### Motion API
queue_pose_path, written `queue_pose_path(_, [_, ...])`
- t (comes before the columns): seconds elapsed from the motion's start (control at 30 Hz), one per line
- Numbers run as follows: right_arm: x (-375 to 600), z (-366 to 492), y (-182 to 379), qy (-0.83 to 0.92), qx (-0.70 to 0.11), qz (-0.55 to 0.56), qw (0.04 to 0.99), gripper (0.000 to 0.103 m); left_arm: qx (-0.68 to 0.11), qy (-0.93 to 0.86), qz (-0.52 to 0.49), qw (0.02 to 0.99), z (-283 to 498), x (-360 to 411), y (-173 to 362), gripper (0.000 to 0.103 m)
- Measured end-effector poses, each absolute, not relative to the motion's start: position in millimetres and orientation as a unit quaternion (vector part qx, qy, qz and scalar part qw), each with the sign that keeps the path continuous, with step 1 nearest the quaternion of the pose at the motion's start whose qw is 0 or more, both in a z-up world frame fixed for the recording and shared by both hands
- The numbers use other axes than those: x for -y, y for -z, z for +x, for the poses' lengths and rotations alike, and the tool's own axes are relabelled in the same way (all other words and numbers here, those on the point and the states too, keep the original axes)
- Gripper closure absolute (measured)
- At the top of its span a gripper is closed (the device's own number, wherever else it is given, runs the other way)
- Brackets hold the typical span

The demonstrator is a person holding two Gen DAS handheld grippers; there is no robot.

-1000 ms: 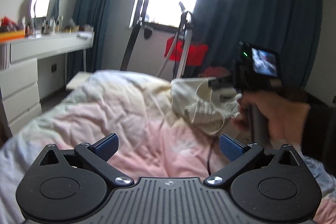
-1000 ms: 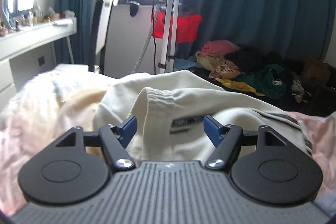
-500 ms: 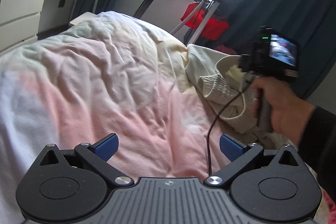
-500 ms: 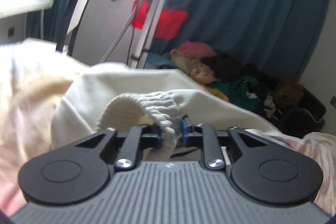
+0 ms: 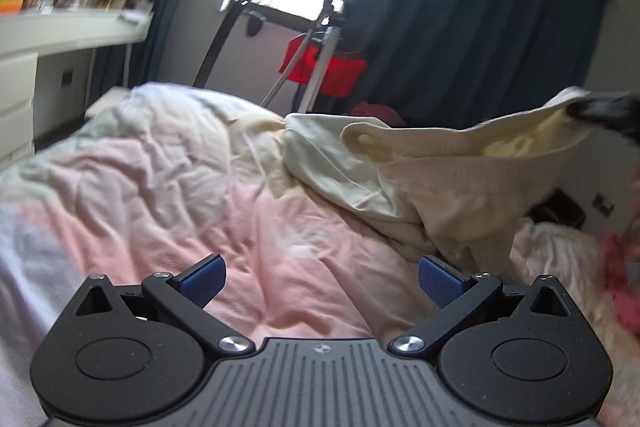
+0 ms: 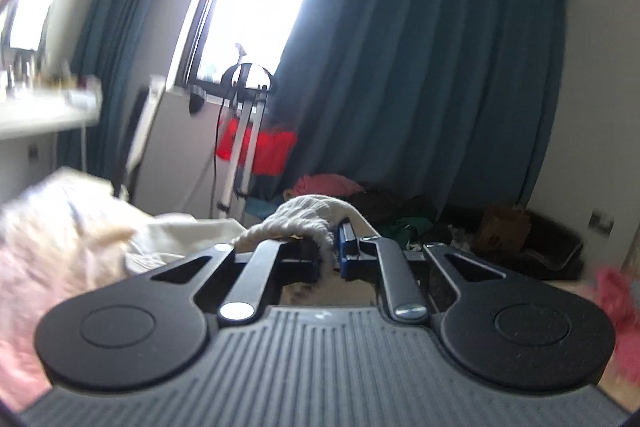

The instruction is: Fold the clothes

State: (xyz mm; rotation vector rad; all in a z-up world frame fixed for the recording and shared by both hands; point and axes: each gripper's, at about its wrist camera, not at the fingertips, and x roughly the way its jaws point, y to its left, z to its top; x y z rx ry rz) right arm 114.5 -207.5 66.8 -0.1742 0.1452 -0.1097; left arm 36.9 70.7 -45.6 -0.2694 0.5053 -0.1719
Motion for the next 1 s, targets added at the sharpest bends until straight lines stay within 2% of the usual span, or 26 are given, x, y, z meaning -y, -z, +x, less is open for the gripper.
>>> queue_pose_path(0.17, [238.0,27.8,-62.6,0.029,-0.036,-0.041,0.998,0.091,-0.257,0.106,-0.072,0.958,19.5,-35.2,49.3,0.000])
queue_pose_path(0.27, [251.4,0.5,-36.4,0.008,-0.055,-0.004,0.998,0.090,-0.271,0.109,-0.027,0.956,13.0,-14.1,61.6,0.000])
queue_pose_path(0.43, [279.8,-16.5,1.2,0.020,-0.109,0.055,0.992,0.090,-0.294,0.112,0.052,0.948,3.7,20.6,83.8,0.000])
queue_pose_path(0.7, [328.1,-21.2,15.9,0.045,-0.105,0.154,0.981,0.090,-0.271,0.074,0.185,0.942,13.7,70.3,118.7,0.000])
queue_pose_path(0.9, [338.5,-8.6,31.0,0.045,-0.141,0.167,0.975,0.090,-0.226,0.091,0.194,0.950,23.4,89.4,127.7,0.000])
queue_pose_path(1.0, [331.4,-6.4,34.6,0.047,-0.147,0.139,0.978,0.089,-0.231,0.087,0.176,0.953,37.9,91.8,126.1,0.003])
